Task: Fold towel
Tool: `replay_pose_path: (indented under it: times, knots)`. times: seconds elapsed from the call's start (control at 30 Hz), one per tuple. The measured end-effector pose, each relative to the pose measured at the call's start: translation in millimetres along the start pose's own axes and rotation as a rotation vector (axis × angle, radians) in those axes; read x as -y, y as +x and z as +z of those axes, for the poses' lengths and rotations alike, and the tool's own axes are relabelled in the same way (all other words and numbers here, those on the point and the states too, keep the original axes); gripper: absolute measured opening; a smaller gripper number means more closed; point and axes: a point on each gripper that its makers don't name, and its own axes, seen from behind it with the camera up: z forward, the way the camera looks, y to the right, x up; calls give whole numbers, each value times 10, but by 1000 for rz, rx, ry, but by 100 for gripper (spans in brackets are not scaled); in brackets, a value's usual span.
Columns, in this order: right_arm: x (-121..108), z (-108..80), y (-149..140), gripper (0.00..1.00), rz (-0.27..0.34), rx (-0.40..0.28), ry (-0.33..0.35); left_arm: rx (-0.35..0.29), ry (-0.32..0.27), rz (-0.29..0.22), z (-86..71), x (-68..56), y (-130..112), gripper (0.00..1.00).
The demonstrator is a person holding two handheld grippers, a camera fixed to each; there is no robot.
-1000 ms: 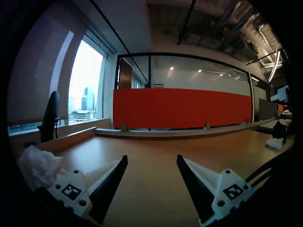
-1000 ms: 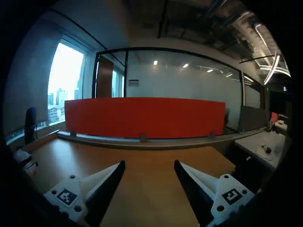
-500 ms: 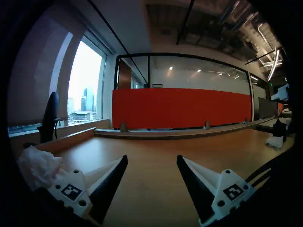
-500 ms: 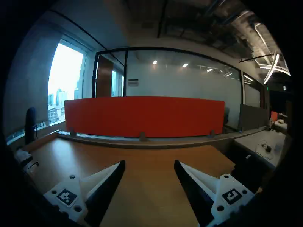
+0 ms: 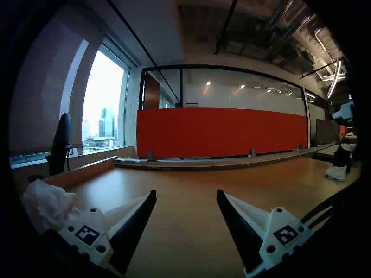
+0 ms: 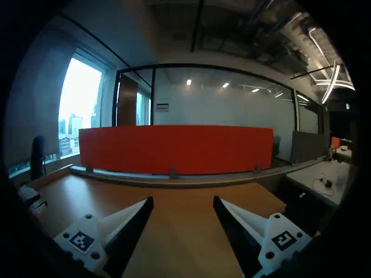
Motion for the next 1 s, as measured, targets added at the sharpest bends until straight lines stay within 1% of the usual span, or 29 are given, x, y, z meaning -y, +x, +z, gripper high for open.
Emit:
replay_pose_path:
  times: [0.17,0.27,0.47,0.67,0.8,1.0]
  knots:
    - [-40,-9,34,100,-4,-36,0,-1,0,0,9,1,-20,97]
    - [-79,-13,1,100,2,-52,-7,-1,0,0,11,0,-29,96]
    - [-145,-42,-220,100,5,-68,-14,-1,0,0,14,-2,-41,97]
    - [-238,-38,-452,100,46,-87,-18,-1,1,0,13,-4,-46,97]
    - [-249,-29,-602,100,62,-92,-1,-2,1,0,15,-5,-47,97]
    - [-264,1,-810,100,57,-90,18,-2,1,0,13,-6,-48,97]
